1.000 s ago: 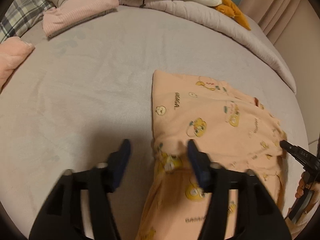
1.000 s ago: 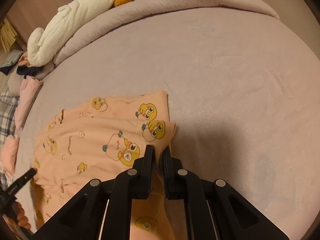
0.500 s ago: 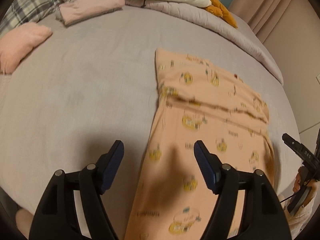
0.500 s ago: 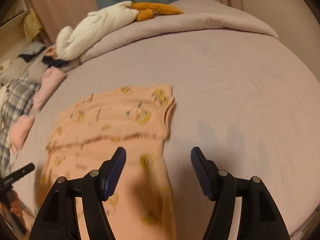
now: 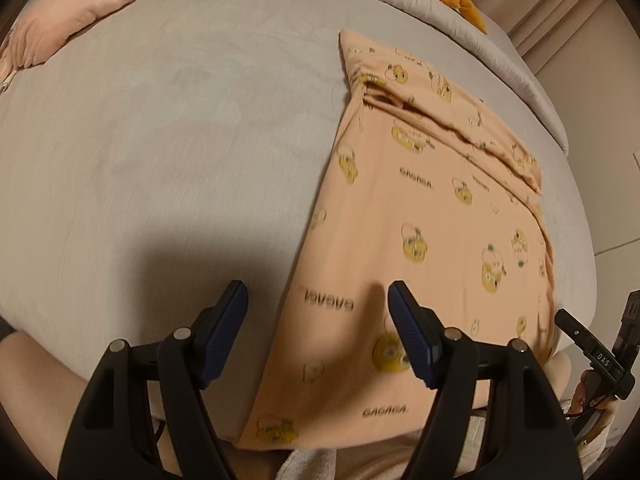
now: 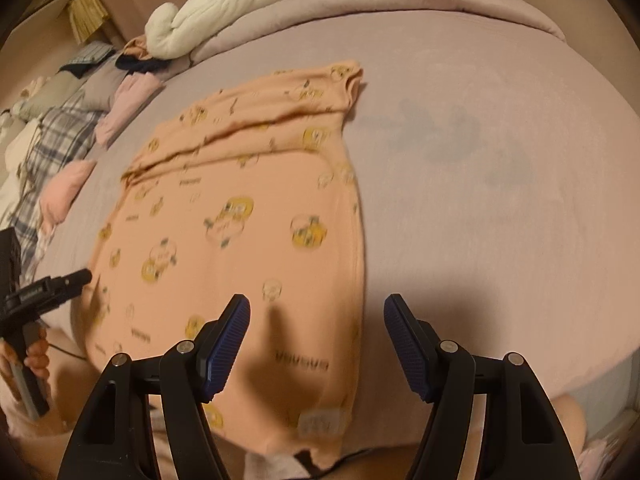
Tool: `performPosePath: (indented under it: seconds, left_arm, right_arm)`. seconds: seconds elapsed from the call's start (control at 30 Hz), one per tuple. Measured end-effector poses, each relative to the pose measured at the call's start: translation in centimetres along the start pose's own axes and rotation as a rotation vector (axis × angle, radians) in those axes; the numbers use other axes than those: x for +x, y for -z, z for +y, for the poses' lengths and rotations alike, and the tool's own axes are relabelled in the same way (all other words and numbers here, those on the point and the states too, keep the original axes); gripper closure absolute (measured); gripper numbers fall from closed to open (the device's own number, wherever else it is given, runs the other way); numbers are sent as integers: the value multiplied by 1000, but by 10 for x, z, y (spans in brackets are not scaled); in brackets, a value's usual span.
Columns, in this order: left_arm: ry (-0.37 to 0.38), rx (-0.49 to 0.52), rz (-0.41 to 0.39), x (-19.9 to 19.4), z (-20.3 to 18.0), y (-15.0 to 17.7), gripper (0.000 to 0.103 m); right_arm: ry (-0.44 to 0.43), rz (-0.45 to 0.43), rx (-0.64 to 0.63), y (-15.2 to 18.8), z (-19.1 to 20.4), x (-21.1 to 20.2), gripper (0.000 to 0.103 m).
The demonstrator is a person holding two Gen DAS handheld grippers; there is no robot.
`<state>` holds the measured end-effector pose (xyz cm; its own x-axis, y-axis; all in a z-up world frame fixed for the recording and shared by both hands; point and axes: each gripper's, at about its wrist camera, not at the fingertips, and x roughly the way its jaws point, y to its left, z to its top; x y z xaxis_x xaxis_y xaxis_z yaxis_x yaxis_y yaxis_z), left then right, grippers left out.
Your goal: Fold small clothes
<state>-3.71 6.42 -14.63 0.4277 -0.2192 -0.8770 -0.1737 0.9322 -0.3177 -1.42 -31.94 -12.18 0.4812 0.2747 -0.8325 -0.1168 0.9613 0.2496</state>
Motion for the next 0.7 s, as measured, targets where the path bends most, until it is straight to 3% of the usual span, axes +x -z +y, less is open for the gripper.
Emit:
performPosePath:
  seconds: [0.43, 0.63, 0.7]
  left_arm:
    - [26, 15, 12, -6, -6, 33, 33]
    - [4, 60, 7, -6, -11, 46, 55]
    - [10, 57, 13, -4, -10, 48, 73]
  right_arm:
    - [-6, 14, 40, 42, -4, -10, 34]
    - [-17, 35, 38, 58, -2, -10, 34]
    - [-32, 34, 35, 62, 1, -10, 38]
